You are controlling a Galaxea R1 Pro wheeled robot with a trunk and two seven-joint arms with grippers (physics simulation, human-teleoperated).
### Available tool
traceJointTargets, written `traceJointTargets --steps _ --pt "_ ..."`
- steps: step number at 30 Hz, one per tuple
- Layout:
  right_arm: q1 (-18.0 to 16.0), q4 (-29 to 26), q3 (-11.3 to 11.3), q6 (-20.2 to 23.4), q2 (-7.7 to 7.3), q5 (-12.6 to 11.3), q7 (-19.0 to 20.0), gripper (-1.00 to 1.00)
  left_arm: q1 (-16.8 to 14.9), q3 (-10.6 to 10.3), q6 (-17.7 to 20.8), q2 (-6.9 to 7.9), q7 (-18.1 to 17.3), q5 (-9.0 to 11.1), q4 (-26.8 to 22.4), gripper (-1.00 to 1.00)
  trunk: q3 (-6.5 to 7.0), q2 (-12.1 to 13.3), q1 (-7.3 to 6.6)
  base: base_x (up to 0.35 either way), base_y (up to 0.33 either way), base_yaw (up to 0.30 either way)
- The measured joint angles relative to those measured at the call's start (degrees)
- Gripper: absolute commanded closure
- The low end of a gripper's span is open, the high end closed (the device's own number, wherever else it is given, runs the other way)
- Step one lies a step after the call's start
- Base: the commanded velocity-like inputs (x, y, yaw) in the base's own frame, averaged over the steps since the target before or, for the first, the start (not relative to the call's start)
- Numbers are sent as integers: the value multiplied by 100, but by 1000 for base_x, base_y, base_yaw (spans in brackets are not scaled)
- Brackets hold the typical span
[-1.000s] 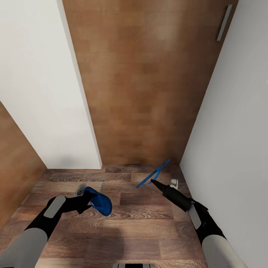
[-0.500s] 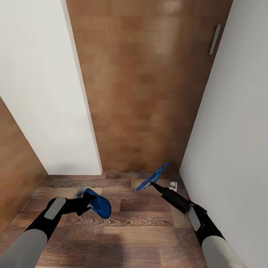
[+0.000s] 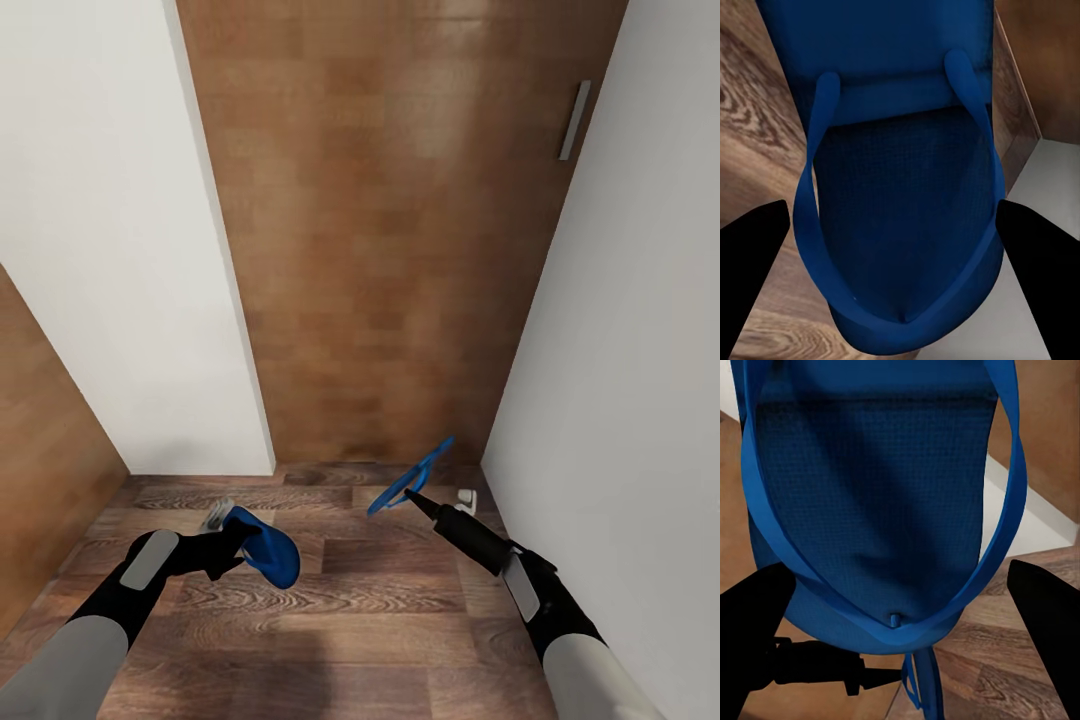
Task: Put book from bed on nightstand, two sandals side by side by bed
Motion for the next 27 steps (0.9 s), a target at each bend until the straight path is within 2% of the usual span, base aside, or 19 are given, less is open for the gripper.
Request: traceJointTargets --steps 13,23,27 --pt "0 1 4 -5 -2 4 -8 100 3 -3 -17 -33 1 0 3 100 0 0 1 -20 13 0" --pt "1 33 -1 27 -1 -1 -16 100 2 -2 -17 -30 2 -3 4 100 0 0 2 -178 122 0" --pt "1 185 2 39 -51 -24 -9 100 1 -2 -16 -30 2 -4 3 100 0 0 2 -215 150 0"
